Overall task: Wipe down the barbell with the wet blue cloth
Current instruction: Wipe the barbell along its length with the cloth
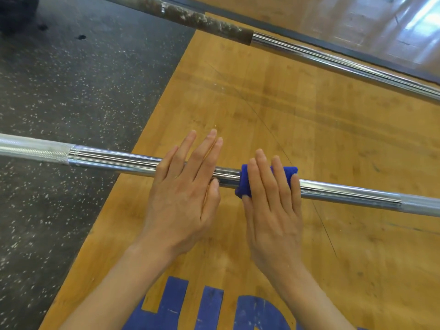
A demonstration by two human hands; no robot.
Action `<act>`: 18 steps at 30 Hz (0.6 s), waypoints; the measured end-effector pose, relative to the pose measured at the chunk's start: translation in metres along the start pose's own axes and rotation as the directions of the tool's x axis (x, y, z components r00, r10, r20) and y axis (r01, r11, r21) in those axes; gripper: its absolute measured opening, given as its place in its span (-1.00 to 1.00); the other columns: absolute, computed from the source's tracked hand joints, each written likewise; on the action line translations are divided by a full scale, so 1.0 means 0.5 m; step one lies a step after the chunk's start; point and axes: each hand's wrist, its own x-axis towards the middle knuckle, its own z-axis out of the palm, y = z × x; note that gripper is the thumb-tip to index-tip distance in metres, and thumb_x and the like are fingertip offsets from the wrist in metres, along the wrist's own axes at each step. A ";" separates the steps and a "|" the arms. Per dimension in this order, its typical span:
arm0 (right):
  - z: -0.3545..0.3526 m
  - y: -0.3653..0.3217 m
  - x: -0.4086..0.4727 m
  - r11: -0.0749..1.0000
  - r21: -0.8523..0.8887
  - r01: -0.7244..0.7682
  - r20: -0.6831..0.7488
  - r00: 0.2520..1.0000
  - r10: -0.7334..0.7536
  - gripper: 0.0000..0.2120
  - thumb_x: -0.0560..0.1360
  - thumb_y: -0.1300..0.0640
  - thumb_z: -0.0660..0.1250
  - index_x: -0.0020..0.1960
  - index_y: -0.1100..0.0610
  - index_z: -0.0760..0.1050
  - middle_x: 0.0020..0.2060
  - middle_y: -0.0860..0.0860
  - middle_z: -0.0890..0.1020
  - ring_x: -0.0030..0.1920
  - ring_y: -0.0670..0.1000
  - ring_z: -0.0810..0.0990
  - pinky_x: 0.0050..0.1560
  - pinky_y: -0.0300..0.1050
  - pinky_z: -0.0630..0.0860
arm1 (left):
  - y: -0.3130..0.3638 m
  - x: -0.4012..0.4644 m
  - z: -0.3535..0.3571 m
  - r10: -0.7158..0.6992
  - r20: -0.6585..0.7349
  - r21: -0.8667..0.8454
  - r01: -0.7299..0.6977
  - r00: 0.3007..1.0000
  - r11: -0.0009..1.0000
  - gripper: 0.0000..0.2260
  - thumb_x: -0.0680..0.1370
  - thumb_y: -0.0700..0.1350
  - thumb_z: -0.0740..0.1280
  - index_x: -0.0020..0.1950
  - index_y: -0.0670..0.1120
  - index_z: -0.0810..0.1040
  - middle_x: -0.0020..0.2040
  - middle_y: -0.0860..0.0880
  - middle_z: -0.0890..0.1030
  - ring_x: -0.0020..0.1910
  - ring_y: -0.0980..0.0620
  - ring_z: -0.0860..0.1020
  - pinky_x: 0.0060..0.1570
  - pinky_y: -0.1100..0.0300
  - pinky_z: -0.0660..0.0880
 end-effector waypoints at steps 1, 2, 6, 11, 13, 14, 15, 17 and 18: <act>0.000 0.007 0.008 0.999 0.001 -0.038 -0.008 0.999 0.038 -0.53 0.73 0.10 0.01 0.60 0.20 0.10 0.59 0.09 0.19 0.61 0.11 0.11 0.61 0.11 -0.02 | -0.001 0.002 0.000 0.001 0.005 -0.001 -0.001 1.000 1.000 -0.49 0.67 -0.04 0.00 0.62 -0.12 0.23 0.63 -0.01 0.23 0.63 -0.07 0.12 0.56 0.06 -0.04; -0.001 0.005 0.015 0.996 0.005 -0.091 -0.016 0.996 0.091 -0.53 0.74 0.09 -0.01 0.60 0.22 0.11 0.59 0.11 0.19 0.61 0.12 0.11 0.61 0.13 -0.02 | -0.001 0.002 0.000 -0.003 0.015 -0.009 0.003 1.000 1.000 -0.49 0.67 -0.03 -0.01 0.62 -0.12 0.23 0.63 -0.01 0.23 0.62 -0.07 0.13 0.56 0.06 -0.03; 0.009 -0.034 0.035 0.998 0.059 -0.022 0.001 1.000 0.022 -0.57 0.76 0.10 -0.05 0.58 0.20 0.16 0.57 0.11 0.26 0.60 0.14 0.14 0.60 0.17 0.01 | 0.000 0.008 -0.001 -0.017 0.020 -0.017 0.017 1.000 1.000 -0.49 0.66 -0.04 0.00 0.61 -0.13 0.26 0.62 -0.02 0.26 0.62 -0.08 0.16 0.55 0.06 -0.02; -0.003 0.052 0.011 0.999 -0.039 -0.009 -0.012 1.000 0.008 -0.58 0.74 0.08 0.03 0.57 0.18 0.17 0.54 0.11 0.32 0.58 0.15 0.18 0.60 0.15 0.03 | -0.006 0.014 -0.004 -0.013 0.044 -0.024 0.014 0.999 1.000 -0.48 0.67 -0.03 -0.02 0.63 -0.12 0.21 0.63 0.00 0.23 0.63 -0.05 0.12 0.56 0.04 -0.02; 0.000 0.041 0.015 0.998 -0.042 -0.051 -0.040 0.998 0.050 -0.59 0.75 0.08 0.01 0.56 0.18 0.19 0.53 0.11 0.35 0.57 0.15 0.20 0.60 0.16 0.04 | -0.004 0.018 -0.004 -0.017 0.045 -0.034 0.019 0.999 0.999 -0.48 0.66 -0.03 -0.03 0.62 -0.12 0.23 0.62 0.00 0.25 0.62 -0.05 0.13 0.55 0.05 -0.01; 0.005 0.026 0.026 1.000 -0.021 -0.016 -0.034 0.999 0.015 -0.60 0.76 0.08 -0.01 0.55 0.18 0.19 0.52 0.10 0.35 0.57 0.15 0.21 0.60 0.16 0.06 | -0.005 0.021 -0.004 -0.017 0.046 -0.039 0.019 0.999 0.999 -0.48 0.66 -0.04 -0.03 0.61 -0.12 0.25 0.61 0.00 0.27 0.62 -0.05 0.14 0.55 0.06 -0.01; 0.009 0.012 0.038 0.999 0.007 0.040 -0.024 0.999 -0.040 -0.60 0.76 0.07 -0.03 0.55 0.18 0.19 0.52 0.09 0.36 0.57 0.14 0.22 0.59 0.15 0.08 | -0.006 0.023 -0.004 -0.018 0.045 -0.041 0.020 0.999 0.999 -0.49 0.66 -0.04 -0.02 0.61 -0.12 0.28 0.60 0.00 0.29 0.61 -0.06 0.16 0.54 0.07 -0.01; 0.012 0.012 0.049 0.993 0.027 0.112 0.001 0.994 -0.112 -0.59 0.76 0.05 -0.05 0.56 0.17 0.20 0.53 0.08 0.36 0.56 0.13 0.24 0.59 0.13 0.10 | -0.009 0.029 -0.004 -0.017 0.049 -0.036 0.019 0.999 0.999 -0.49 0.66 -0.04 -0.02 0.59 -0.12 0.30 0.59 -0.01 0.32 0.60 -0.07 0.18 0.52 0.07 0.00; 0.009 0.022 0.046 0.995 0.019 0.100 0.009 0.995 -0.100 -0.59 0.76 0.05 -0.05 0.56 0.17 0.20 0.53 0.08 0.35 0.57 0.12 0.23 0.58 0.14 0.11 | -0.010 0.032 -0.004 -0.013 0.060 -0.034 0.015 0.998 0.999 -0.49 0.66 -0.04 -0.02 0.59 -0.12 0.30 0.58 -0.01 0.32 0.60 -0.07 0.19 0.52 0.06 0.01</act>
